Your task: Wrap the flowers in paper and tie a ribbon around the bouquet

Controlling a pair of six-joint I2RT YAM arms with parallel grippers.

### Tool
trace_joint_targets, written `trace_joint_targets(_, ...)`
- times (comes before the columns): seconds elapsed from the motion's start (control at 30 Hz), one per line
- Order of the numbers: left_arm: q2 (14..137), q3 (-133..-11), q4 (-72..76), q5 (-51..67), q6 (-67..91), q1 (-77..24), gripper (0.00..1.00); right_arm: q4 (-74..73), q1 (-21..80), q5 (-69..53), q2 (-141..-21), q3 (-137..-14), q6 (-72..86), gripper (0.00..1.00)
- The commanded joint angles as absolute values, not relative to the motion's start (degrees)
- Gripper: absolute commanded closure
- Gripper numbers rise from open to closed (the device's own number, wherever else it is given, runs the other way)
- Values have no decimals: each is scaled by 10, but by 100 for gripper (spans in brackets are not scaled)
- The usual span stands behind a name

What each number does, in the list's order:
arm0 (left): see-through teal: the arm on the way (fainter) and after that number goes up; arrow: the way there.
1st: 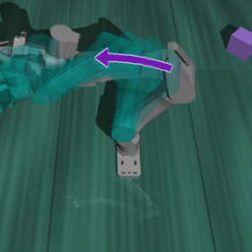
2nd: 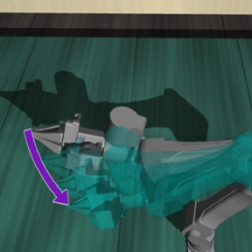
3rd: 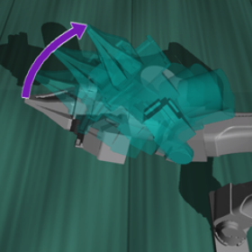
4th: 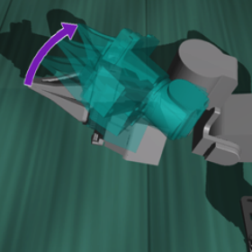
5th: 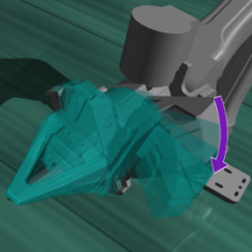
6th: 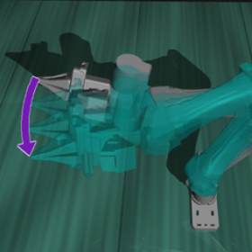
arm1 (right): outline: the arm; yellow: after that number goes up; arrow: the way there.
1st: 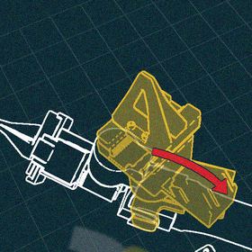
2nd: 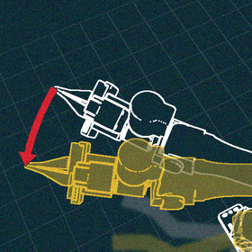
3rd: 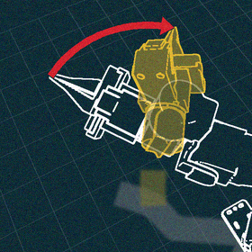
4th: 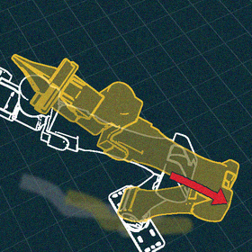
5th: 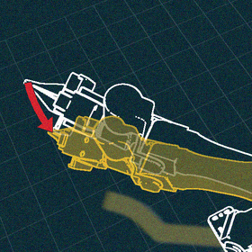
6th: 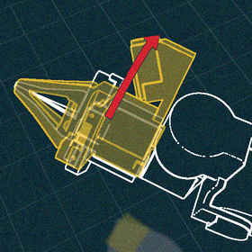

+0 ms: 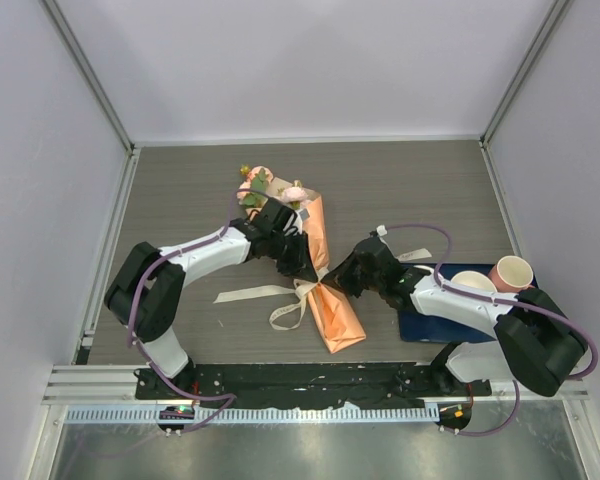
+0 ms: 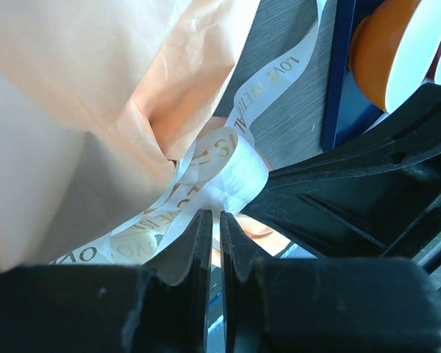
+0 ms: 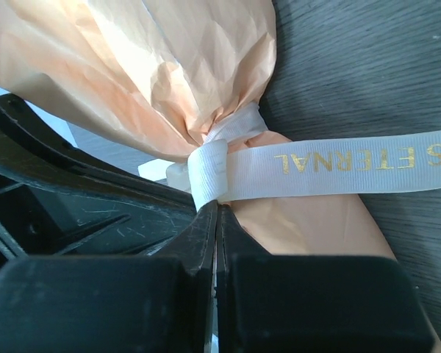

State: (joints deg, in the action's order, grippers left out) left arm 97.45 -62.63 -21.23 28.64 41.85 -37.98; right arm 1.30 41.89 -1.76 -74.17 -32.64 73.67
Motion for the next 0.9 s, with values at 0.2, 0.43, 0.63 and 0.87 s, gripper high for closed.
trace_joint_targets(0.2, 949, -604, -178, 311, 436, -384, 88, 91, 415, -7, -750, -344, 727, 98)
trace_joint_targets(0.43, 932, -615, -199, 298, 425, -384, 86, 81, 408, -16, -752, -343, 721, 94)
trace_joint_targets(0.63, 942, -605, -191, 305, 426, -384, 88, 8, 408, -32, -715, -344, 701, 71)
trace_joint_targets(0.87, 897, -599, -206, 283, 425, -382, 88, 4, 417, -50, -669, -337, 704, 64)
